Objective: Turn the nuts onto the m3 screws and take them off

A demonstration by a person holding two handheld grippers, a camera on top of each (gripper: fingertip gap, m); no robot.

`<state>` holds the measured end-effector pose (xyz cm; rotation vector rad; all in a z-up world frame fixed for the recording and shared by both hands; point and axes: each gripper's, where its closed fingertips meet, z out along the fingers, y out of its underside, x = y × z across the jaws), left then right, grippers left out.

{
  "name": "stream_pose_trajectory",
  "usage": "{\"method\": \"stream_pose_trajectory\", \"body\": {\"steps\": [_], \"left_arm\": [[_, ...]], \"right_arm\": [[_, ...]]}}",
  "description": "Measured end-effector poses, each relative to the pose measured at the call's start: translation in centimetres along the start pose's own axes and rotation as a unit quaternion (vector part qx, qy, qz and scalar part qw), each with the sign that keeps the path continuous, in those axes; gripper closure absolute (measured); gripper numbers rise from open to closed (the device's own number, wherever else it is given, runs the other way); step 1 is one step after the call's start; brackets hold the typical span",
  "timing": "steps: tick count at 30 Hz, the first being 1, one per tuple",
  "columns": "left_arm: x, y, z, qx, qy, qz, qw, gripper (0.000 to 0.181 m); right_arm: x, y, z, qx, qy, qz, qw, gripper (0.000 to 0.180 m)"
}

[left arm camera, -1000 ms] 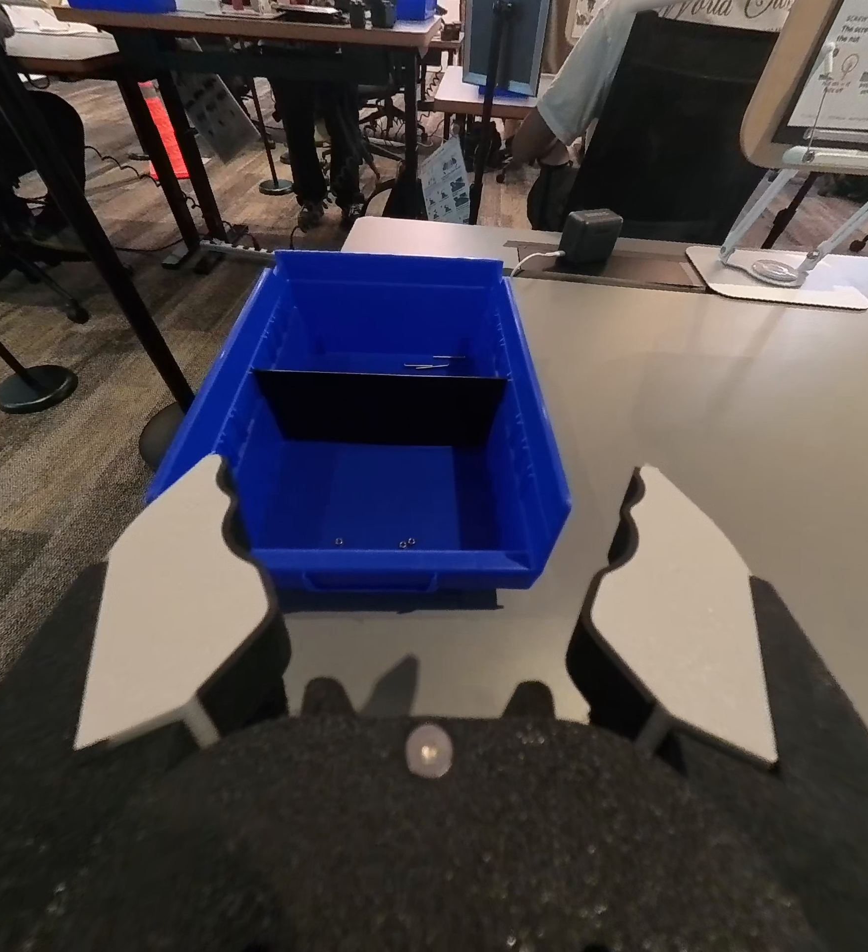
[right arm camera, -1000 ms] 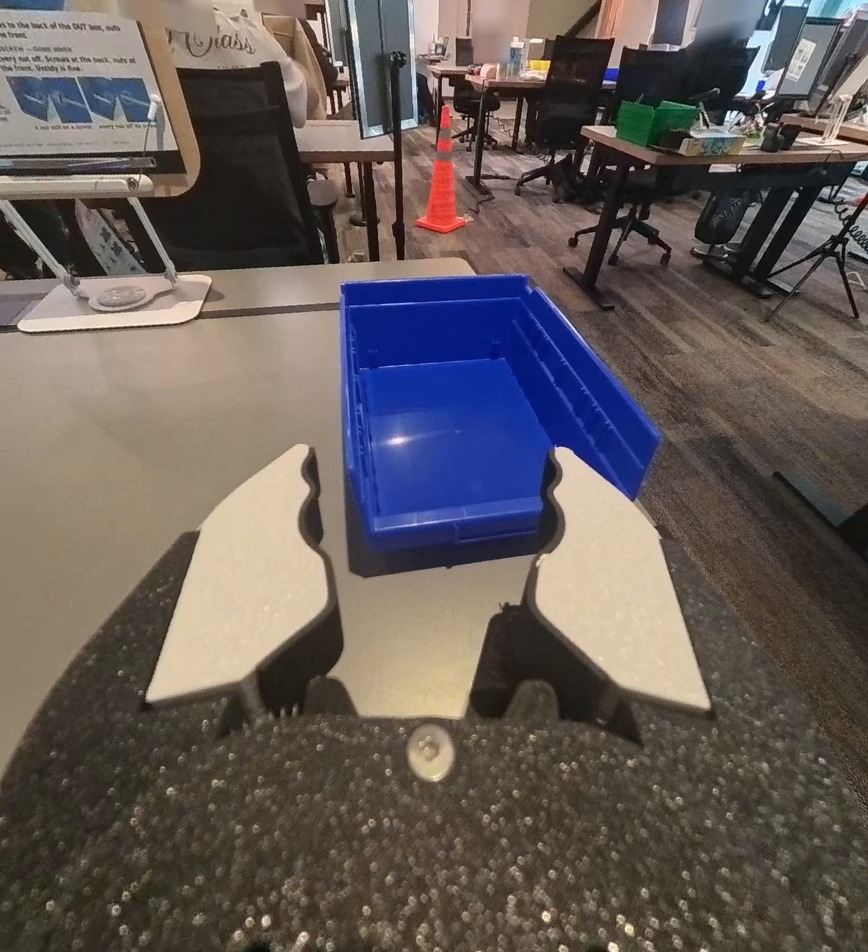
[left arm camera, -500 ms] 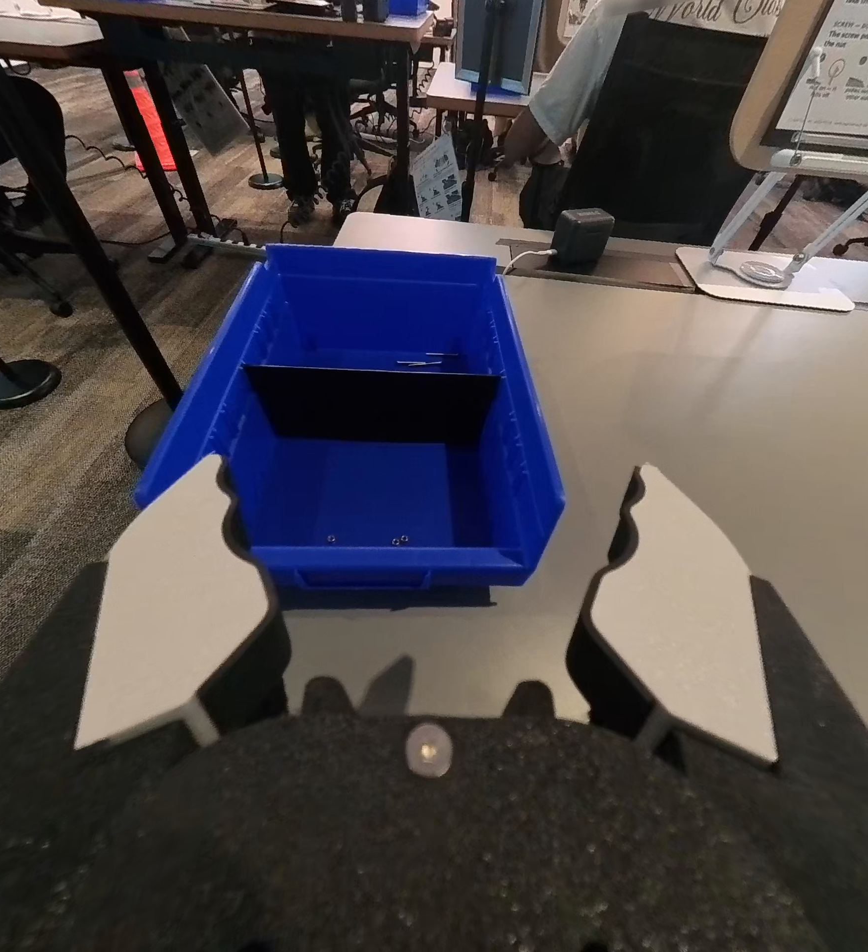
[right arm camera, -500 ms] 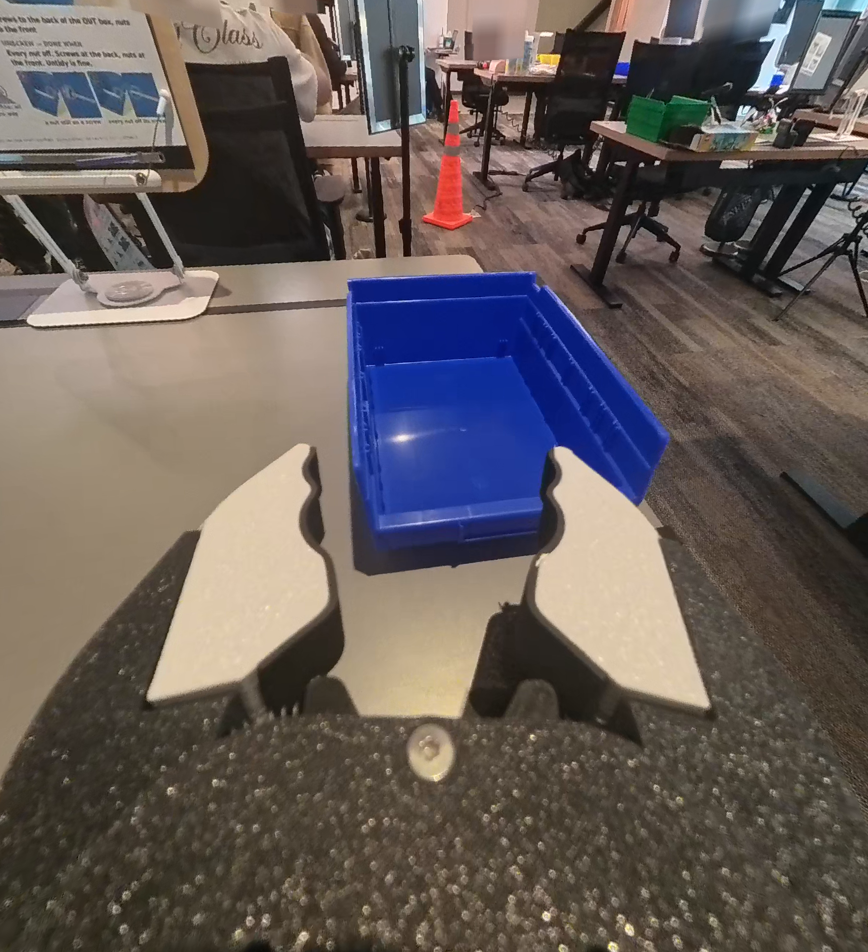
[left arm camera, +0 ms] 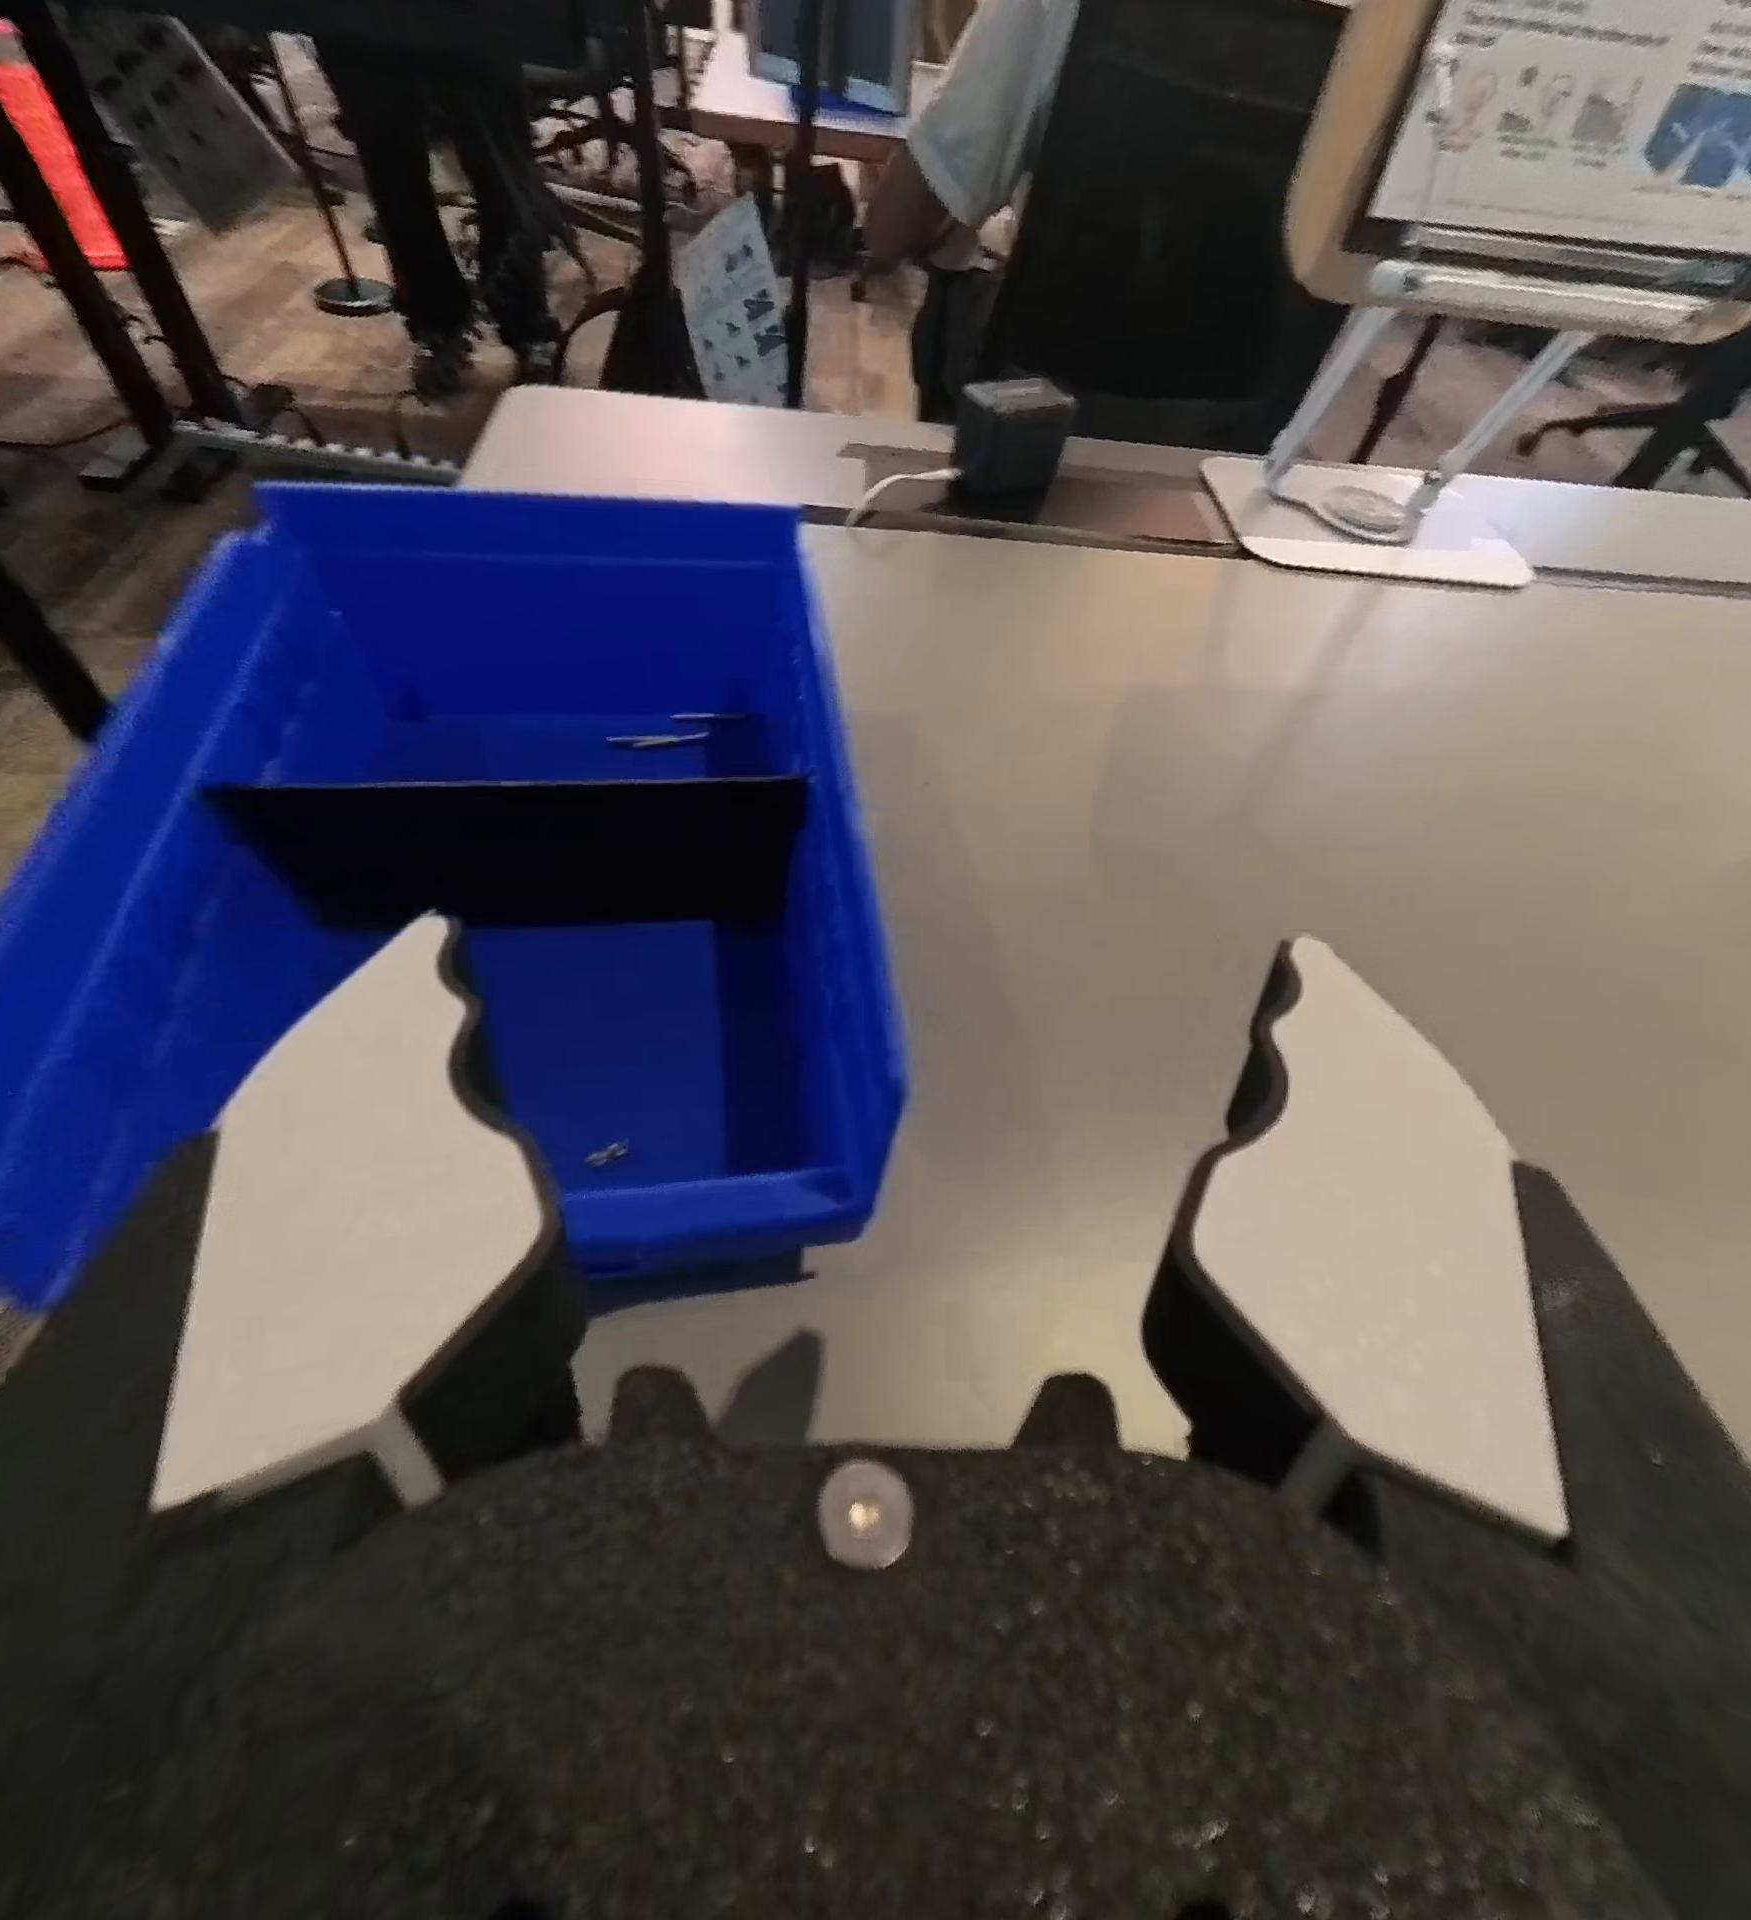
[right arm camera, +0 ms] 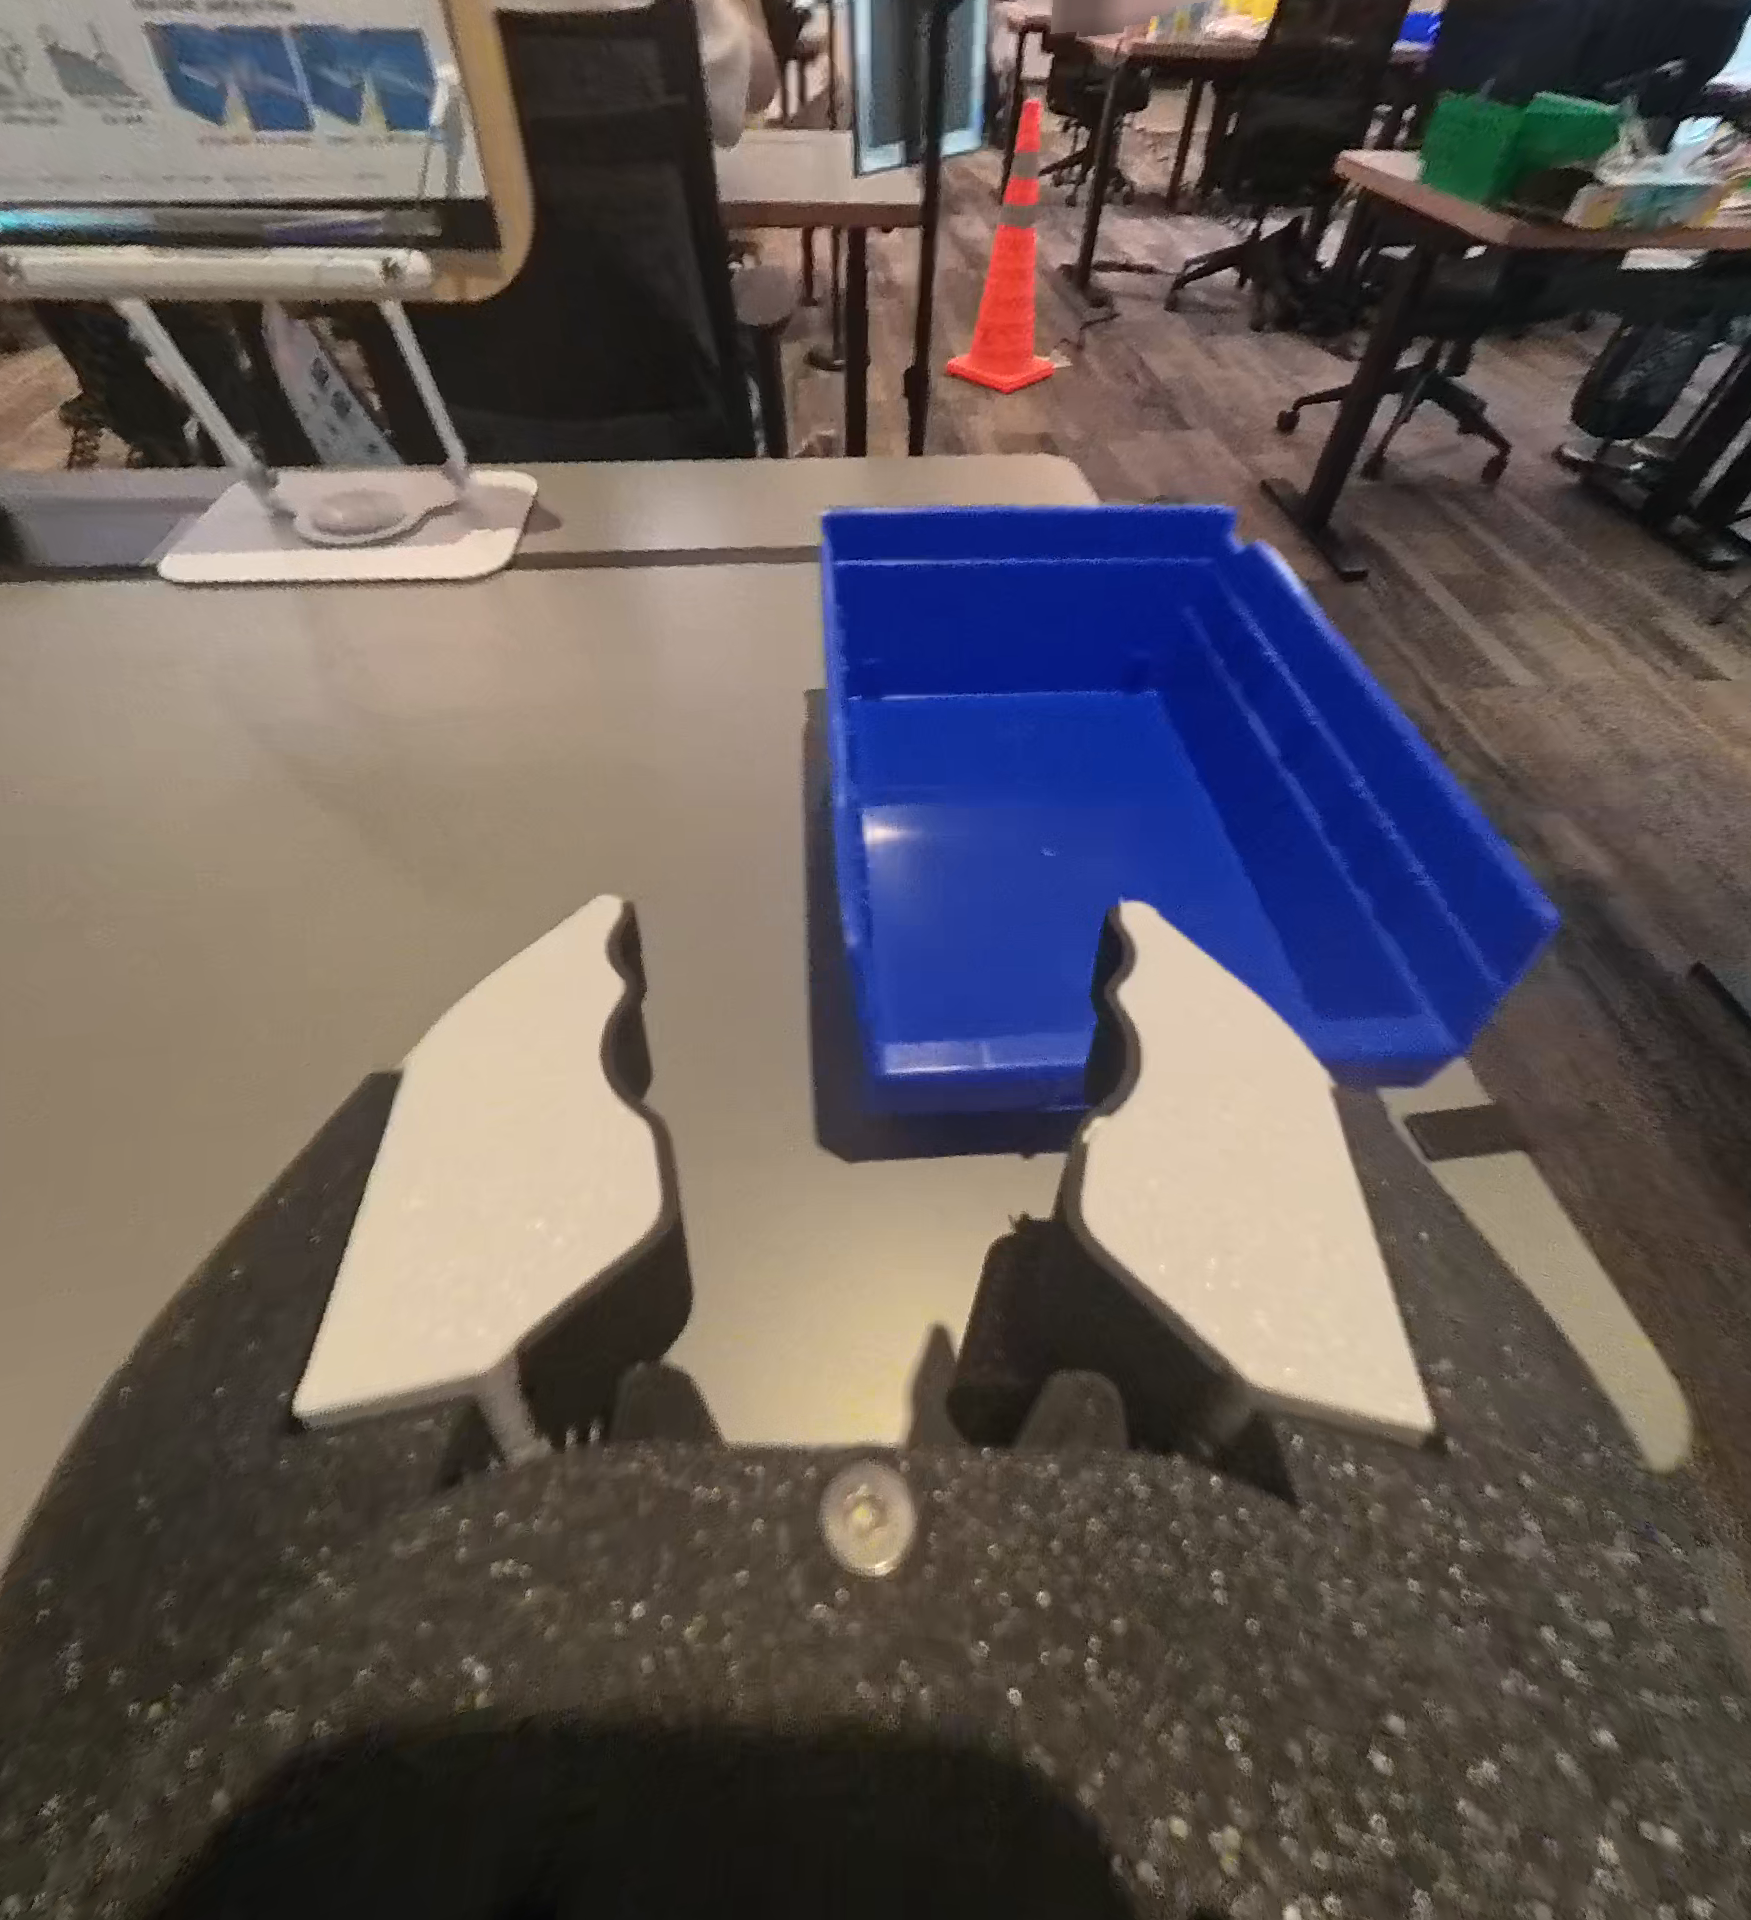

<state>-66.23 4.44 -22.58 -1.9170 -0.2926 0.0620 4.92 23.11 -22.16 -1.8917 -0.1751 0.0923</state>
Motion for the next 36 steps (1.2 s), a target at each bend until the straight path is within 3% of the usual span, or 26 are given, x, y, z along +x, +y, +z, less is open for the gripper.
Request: {"method": "stream_pose_trajectory", "body": {"steps": [8, 14, 26, 36], "left_arm": [[9.9, -2.1, 3.2, -0.006, 0.094, 0.04, 0.995, 0.047], [14.5, 0.2, 7.3, -0.06, 0.136, 0.048, 0.988, 0.047], [13.8, 7.7, 16.8, -0.182, 0.108, 0.024, 0.977, 0.047], [12.5, 11.1, 20.4, -0.237, 0.076, 0.028, 0.968, 0.047]], "right_arm": [[-7.5, 0.8, 4.5, -0.054, -0.076, -0.032, 0.995, 0.094], [-11.4, 3.2, 8.0, -0.101, -0.116, -0.035, 0.987, 0.093], [-12.9, 9.6, 14.2, -0.195, -0.127, -0.007, 0.972, 0.092], [-13.0, 11.8, 16.6, -0.229, -0.123, 0.009, 0.966, 0.093]]}}
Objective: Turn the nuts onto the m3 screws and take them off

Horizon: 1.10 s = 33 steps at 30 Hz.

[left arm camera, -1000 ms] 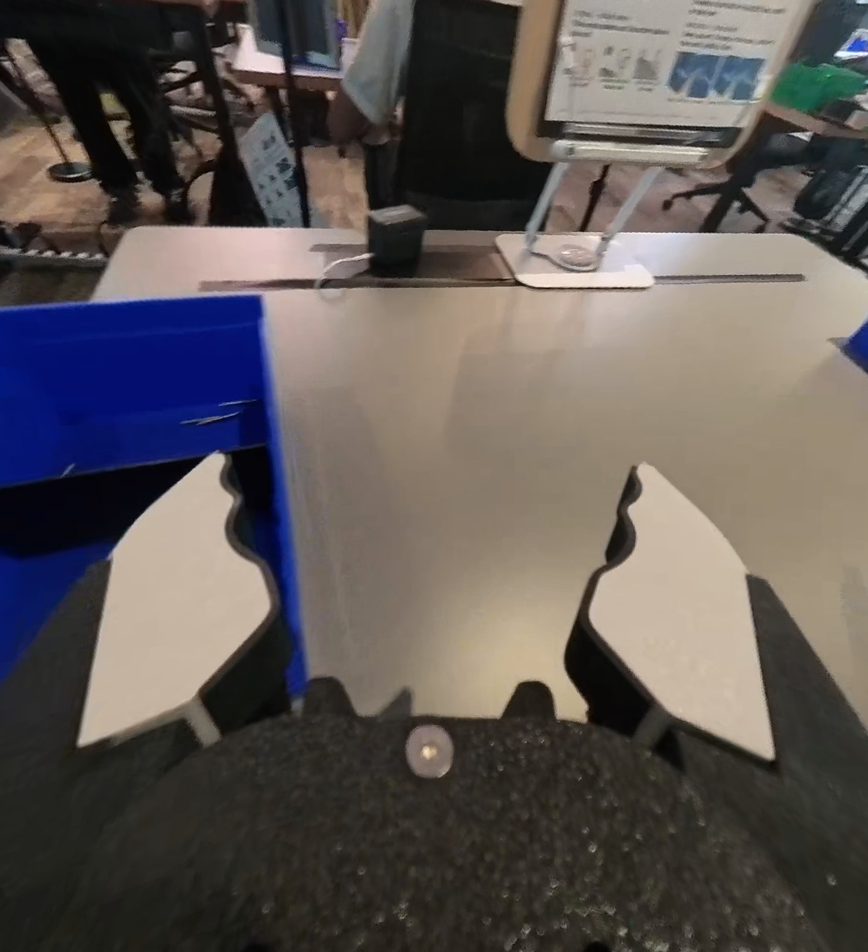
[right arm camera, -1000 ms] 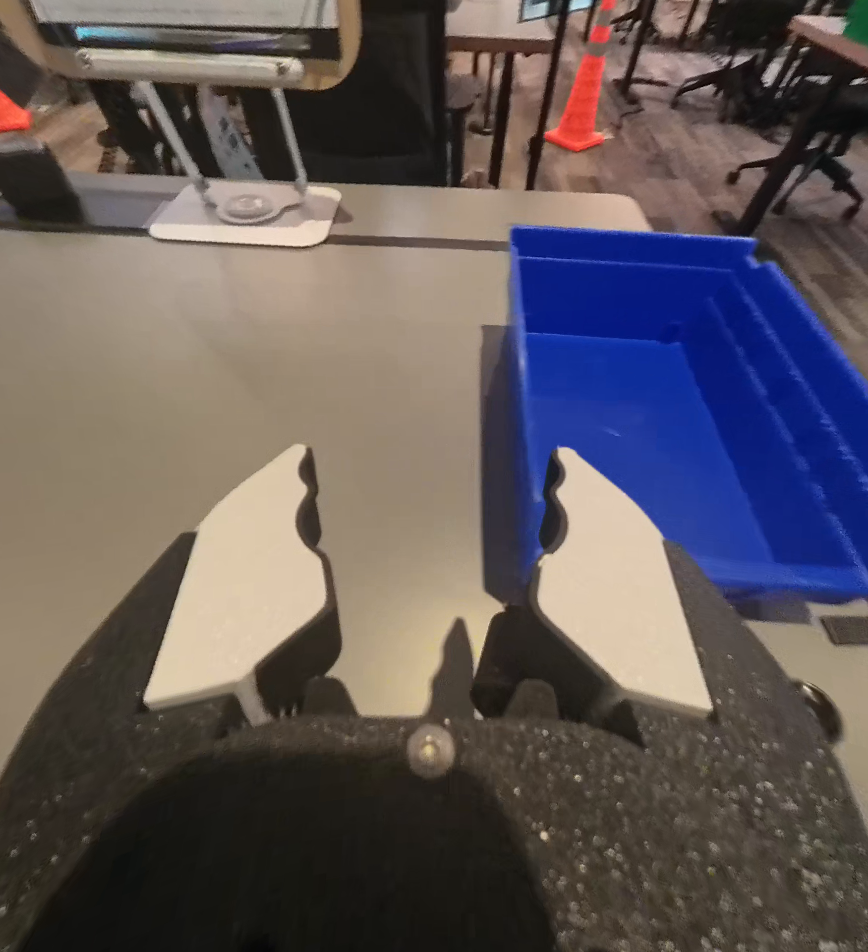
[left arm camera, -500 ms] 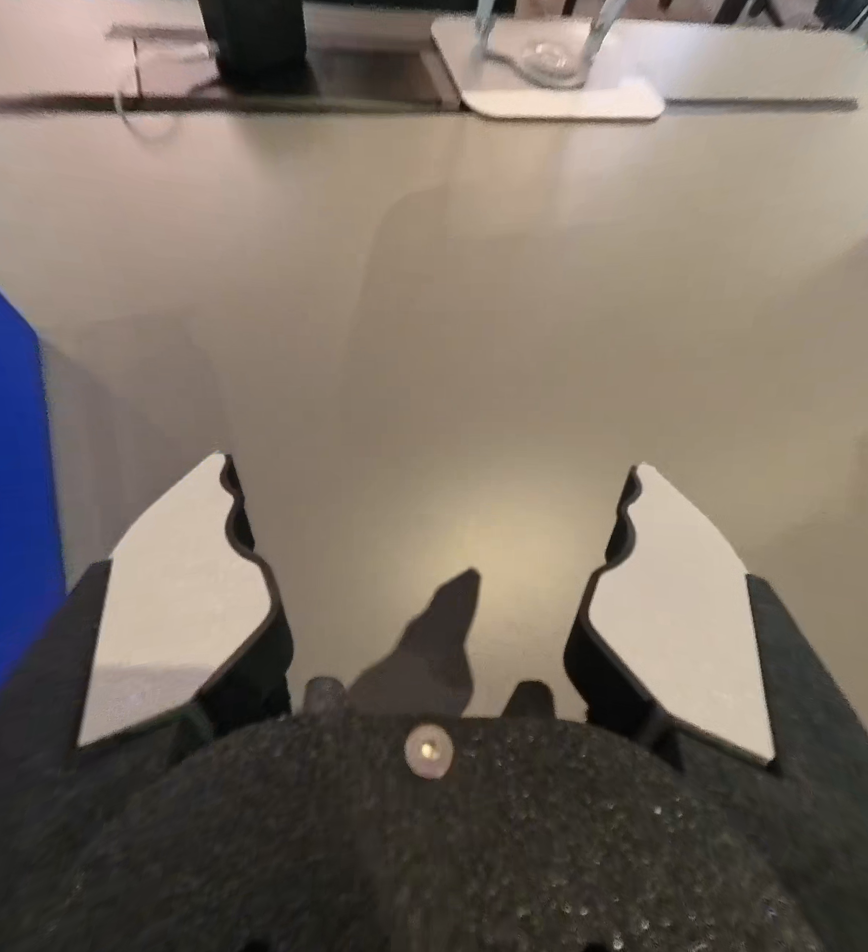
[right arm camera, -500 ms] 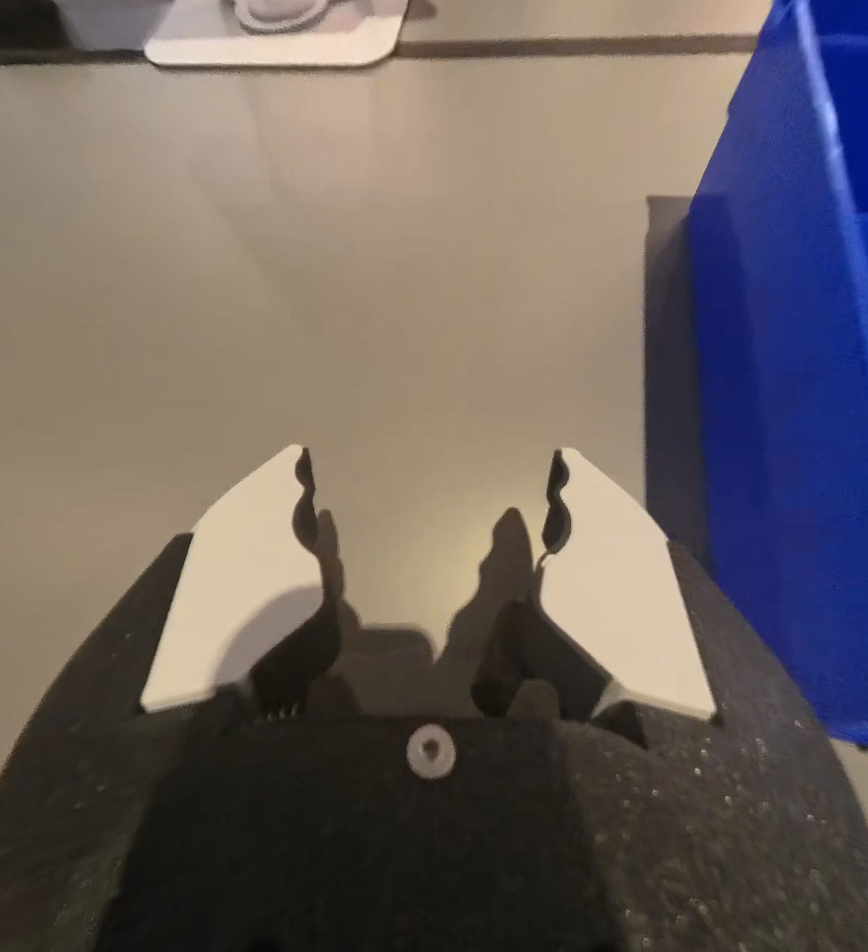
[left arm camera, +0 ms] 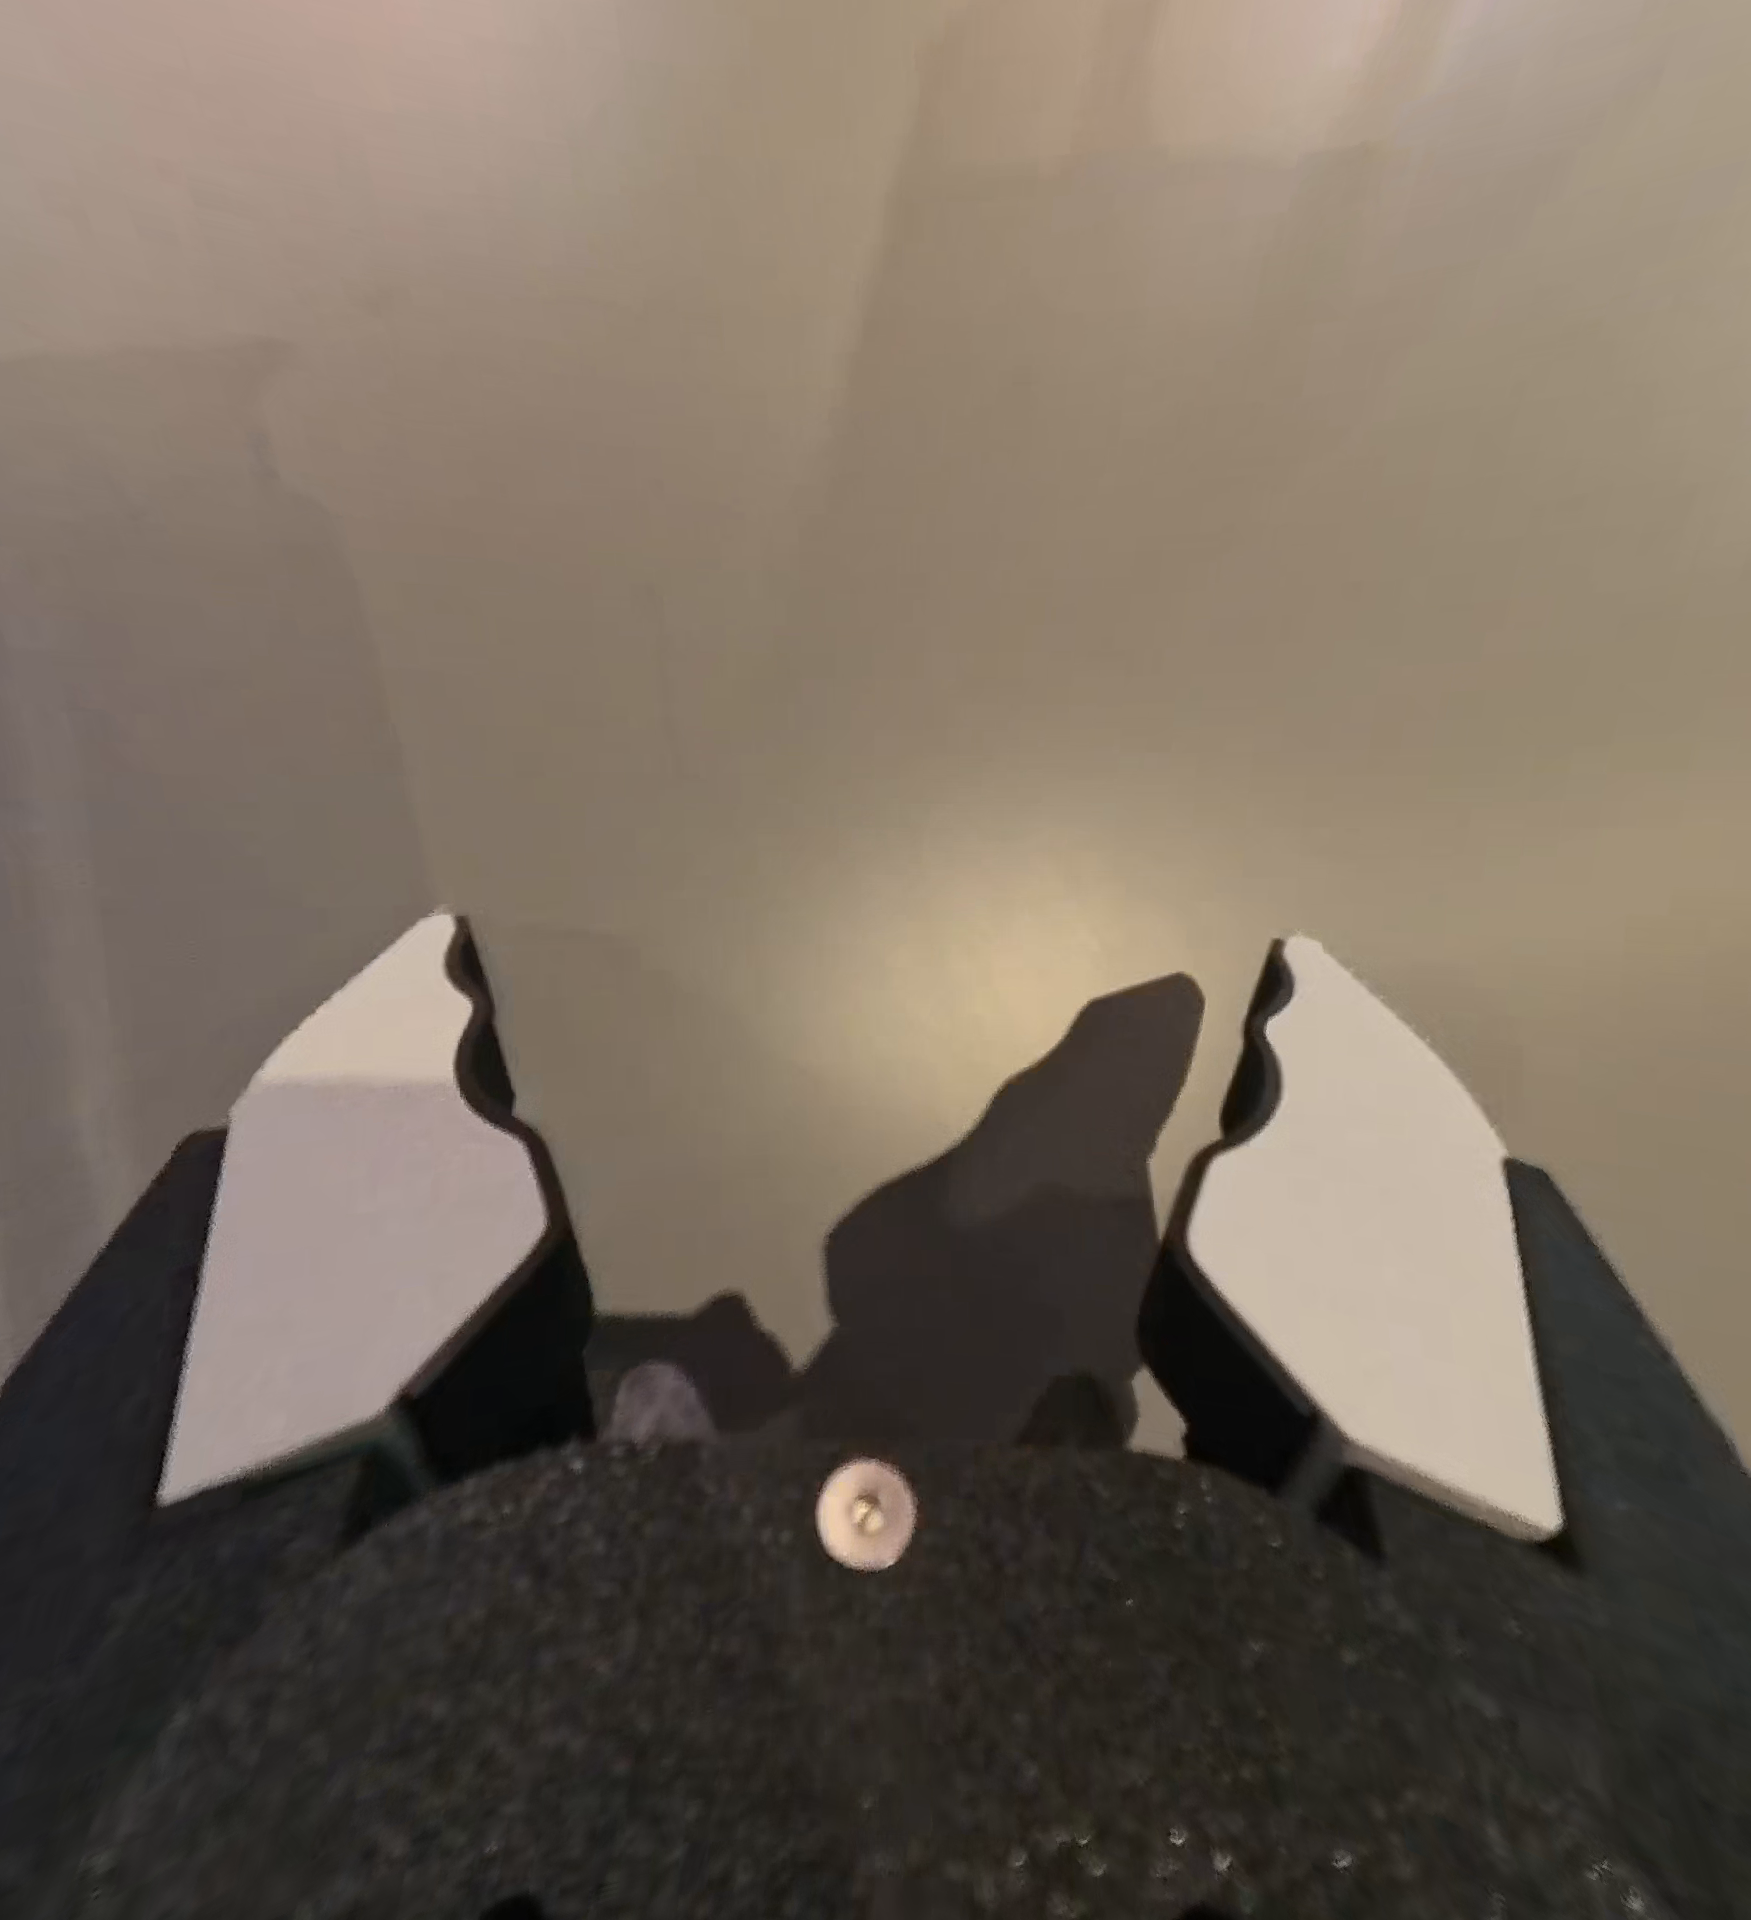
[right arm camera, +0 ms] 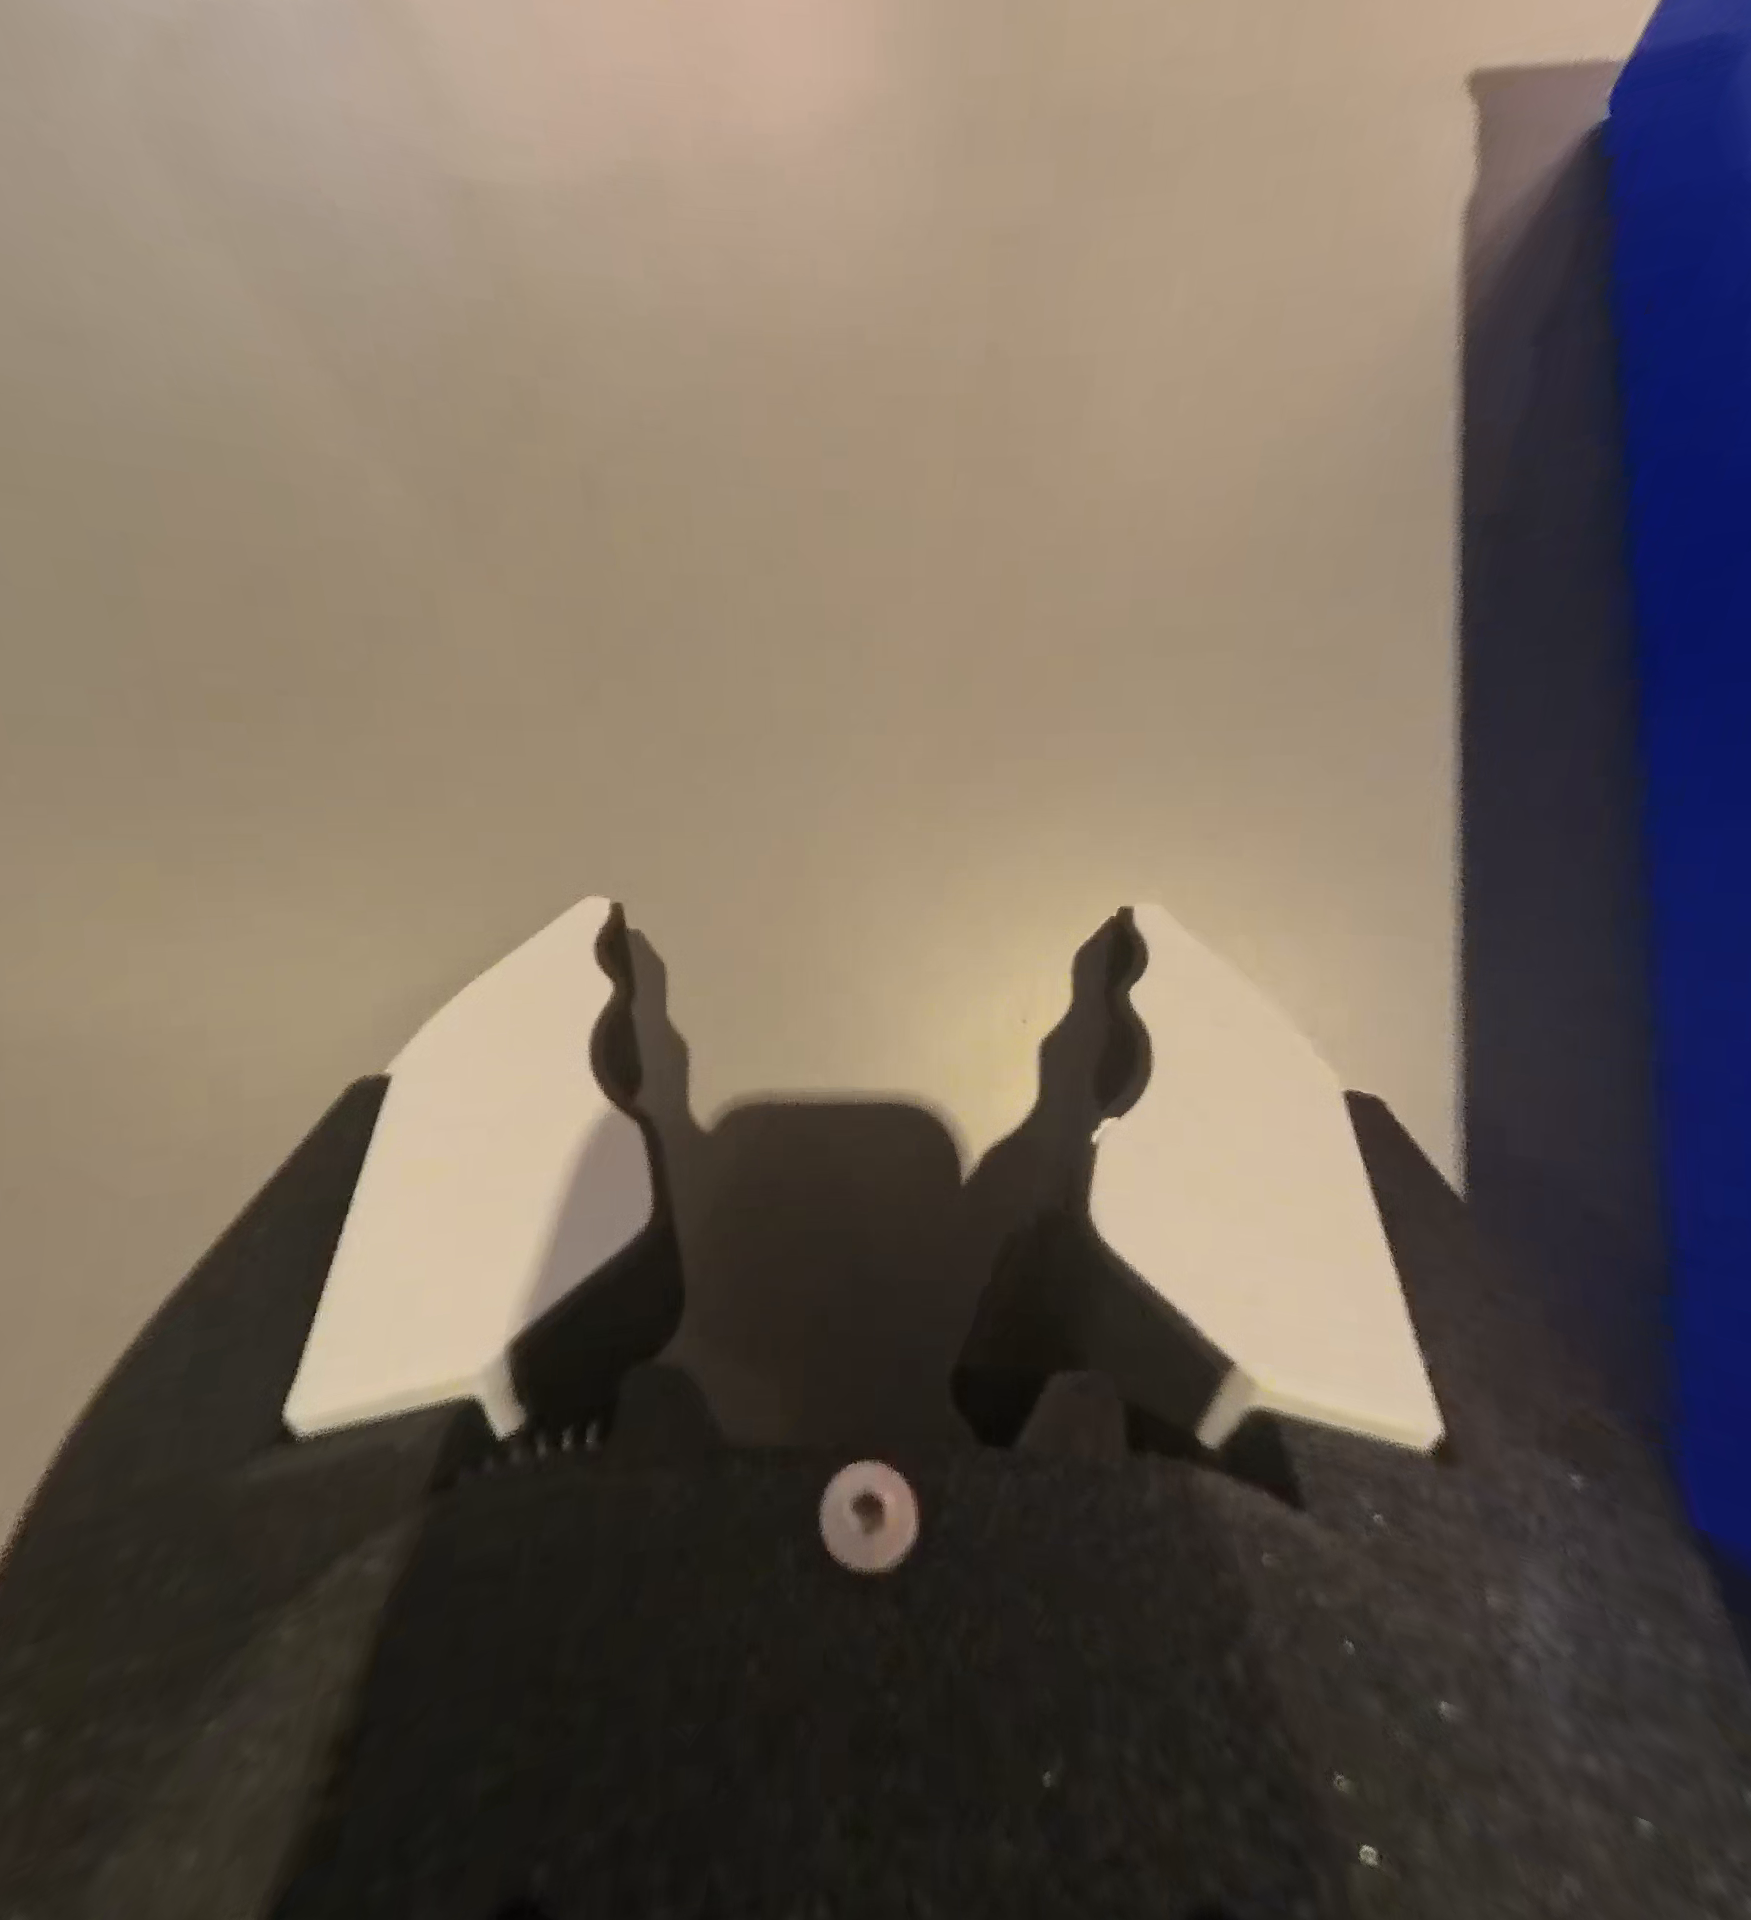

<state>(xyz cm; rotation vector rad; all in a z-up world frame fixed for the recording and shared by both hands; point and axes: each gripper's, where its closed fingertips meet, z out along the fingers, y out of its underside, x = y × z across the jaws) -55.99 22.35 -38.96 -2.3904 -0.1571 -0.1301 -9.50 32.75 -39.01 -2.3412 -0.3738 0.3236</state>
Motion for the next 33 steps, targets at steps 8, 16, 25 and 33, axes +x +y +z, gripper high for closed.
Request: {"method": "stream_pose_trajectory", "body": {"steps": [8, 16, 25, 33], "left_arm": [[-0.5, 0.1, 0.5, -0.007, -0.027, 0.014, 1.0, 0.046], [-2.2, 0.1, 0.4, -0.009, -0.094, -0.008, 0.996, 0.062], [-2.6, 0.2, 0.4, -0.012, -0.104, -0.019, 0.994, 0.055], [-2.6, 0.2, 0.4, -0.012, -0.103, -0.018, 0.994, 0.055]], "right_arm": [[-0.1, 0.0, 0.5, -0.006, 0.016, -0.022, 1.0, 0.091], [-0.2, 0.2, 0.7, -0.019, 0.038, -0.051, 0.998, 0.089], [-0.1, 0.4, 0.5, -0.017, 0.049, -0.038, 0.998, 0.091], [-0.2, 0.5, 0.5, -0.018, 0.044, -0.043, 0.998, 0.089]]}}
